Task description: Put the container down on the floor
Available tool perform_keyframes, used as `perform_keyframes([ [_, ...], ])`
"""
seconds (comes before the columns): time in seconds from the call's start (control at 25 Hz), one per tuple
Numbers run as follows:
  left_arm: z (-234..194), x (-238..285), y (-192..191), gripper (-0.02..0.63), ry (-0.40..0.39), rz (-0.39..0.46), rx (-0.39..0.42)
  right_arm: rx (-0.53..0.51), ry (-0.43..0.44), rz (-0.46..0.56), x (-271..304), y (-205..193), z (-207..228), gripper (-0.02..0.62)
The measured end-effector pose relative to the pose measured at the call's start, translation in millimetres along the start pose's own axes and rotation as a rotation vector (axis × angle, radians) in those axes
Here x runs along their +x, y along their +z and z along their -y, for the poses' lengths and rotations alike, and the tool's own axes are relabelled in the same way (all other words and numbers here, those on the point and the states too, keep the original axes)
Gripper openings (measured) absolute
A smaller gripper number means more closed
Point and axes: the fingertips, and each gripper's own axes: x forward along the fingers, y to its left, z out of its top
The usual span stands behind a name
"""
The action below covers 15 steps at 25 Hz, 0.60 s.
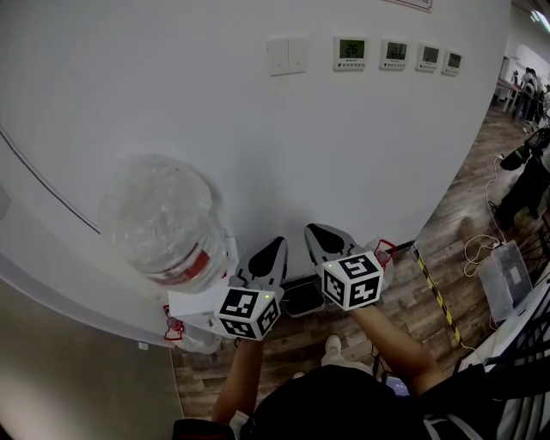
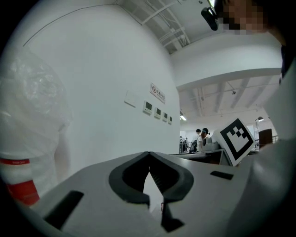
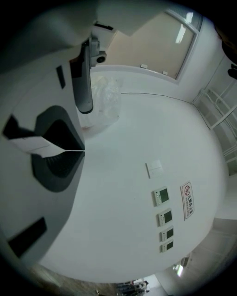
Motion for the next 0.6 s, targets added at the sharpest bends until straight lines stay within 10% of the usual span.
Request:
perform_keyframes([
  [0.6,30,-35,-3,0.017,-0.068,0.017,-0.044,-0.028,-0.053,0.020,-50,-5,-24,0.032],
])
